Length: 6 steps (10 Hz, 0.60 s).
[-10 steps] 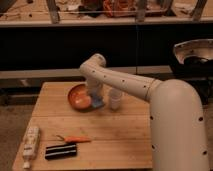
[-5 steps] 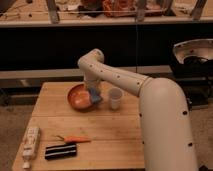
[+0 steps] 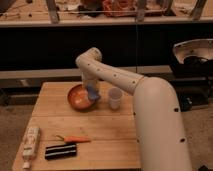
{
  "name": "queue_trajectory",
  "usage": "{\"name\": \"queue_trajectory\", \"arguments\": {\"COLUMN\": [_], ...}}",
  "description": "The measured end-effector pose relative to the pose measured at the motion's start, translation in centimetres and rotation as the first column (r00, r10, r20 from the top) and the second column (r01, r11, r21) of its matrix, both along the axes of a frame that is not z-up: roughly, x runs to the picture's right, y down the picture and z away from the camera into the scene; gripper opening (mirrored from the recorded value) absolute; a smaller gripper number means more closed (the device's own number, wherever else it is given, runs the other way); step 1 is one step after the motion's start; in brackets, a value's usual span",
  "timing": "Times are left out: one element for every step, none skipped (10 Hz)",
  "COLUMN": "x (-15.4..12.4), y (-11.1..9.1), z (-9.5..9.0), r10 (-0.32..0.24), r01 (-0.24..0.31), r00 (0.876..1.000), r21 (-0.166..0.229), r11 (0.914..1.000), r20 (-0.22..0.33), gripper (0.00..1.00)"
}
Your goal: Place the white sponge in the ceramic bowl
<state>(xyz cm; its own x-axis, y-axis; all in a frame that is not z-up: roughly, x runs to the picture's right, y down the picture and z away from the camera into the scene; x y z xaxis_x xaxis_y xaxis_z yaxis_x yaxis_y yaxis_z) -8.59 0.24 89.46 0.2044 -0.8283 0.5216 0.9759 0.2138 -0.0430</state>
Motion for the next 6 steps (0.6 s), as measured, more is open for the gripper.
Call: {"name": "queue_trajectory", "arguments": {"x": [0.04, 0.03, -0.24, -0.62, -0.82, -0.87], "y": [-0.14, -0.15, -0.25, -0.24, -0.26, -0.31], "z": [0.08, 0.2, 0.3, 0.39, 0.48, 0.53], "r10": [0.003, 0.003, 0.0, 0.001, 0.0, 0.0], "r01": [-0.003, -0.003, 0.0, -0.001, 0.0, 0.0], "r00": [1.0, 1.0, 1.0, 1.0, 1.0, 1.0], "r21": [0.003, 0.005, 0.009, 0.008, 0.008, 0.01], "r11": [1.0, 1.0, 1.0, 1.0, 1.0, 0.9999], "r20": [-0.002, -0.001, 0.0, 0.004, 0.006, 0.006], "gripper": [0.02, 0.02, 0.02, 0.02, 0.02, 0.02]}}
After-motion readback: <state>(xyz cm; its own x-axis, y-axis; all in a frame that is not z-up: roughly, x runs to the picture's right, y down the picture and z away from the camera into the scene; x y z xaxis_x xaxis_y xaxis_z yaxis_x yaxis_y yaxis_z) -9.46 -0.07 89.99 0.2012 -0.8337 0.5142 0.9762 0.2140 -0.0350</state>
